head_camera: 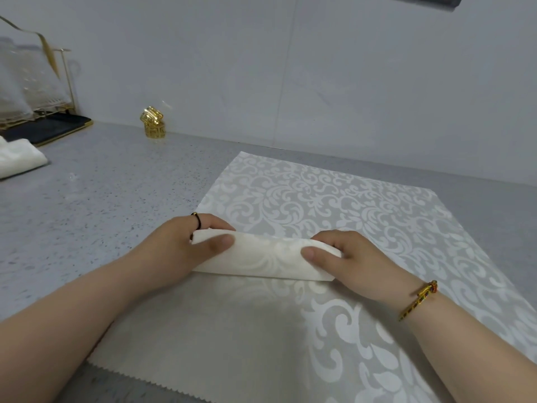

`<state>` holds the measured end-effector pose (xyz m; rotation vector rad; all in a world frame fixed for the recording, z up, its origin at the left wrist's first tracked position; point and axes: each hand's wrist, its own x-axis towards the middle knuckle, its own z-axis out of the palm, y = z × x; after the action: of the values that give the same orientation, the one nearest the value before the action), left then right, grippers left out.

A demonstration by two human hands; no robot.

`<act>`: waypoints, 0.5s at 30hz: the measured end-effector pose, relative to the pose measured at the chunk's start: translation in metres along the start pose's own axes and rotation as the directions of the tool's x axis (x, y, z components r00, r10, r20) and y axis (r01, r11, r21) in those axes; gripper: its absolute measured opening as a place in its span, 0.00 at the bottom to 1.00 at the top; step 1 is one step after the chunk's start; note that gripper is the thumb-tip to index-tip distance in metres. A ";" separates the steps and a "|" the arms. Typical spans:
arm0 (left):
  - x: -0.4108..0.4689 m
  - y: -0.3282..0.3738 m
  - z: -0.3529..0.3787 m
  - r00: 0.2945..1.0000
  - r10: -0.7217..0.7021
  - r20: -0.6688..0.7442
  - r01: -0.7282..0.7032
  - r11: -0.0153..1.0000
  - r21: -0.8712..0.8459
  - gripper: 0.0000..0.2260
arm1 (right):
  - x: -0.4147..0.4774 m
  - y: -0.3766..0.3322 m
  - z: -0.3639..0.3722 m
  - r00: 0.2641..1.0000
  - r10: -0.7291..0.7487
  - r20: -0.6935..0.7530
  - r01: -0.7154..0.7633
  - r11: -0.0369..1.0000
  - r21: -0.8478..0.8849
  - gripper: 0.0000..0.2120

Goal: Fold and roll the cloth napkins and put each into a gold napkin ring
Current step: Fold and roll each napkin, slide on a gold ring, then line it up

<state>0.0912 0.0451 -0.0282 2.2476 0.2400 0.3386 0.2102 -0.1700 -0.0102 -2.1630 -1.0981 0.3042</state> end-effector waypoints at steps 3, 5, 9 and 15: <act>0.003 0.001 0.002 0.997 -0.068 -0.031 0.067 0.997 -0.027 0.06 | 0.003 0.003 0.006 0.998 0.055 -0.040 -0.054 0.998 0.020 0.21; 0.004 -0.002 0.004 0.990 -0.126 -0.068 0.127 0.992 0.006 0.07 | 0.005 0.004 0.009 0.994 0.097 -0.057 -0.096 0.995 0.025 0.18; 0.003 -0.001 0.009 0.985 -0.103 -0.137 0.135 0.961 0.243 0.09 | 0.008 0.004 0.014 0.989 0.090 -0.118 -0.090 0.996 0.006 0.07; 0.003 -0.001 0.007 0.927 0.347 -0.141 -0.238 0.836 0.494 0.14 | 0.012 0.013 0.019 0.926 -0.160 -0.342 0.093 0.975 -0.203 0.07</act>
<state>0.0959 0.0414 -0.0328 2.7354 0.0940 0.7776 0.2162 -0.1570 -0.0314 -2.1790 -1.0804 -0.2523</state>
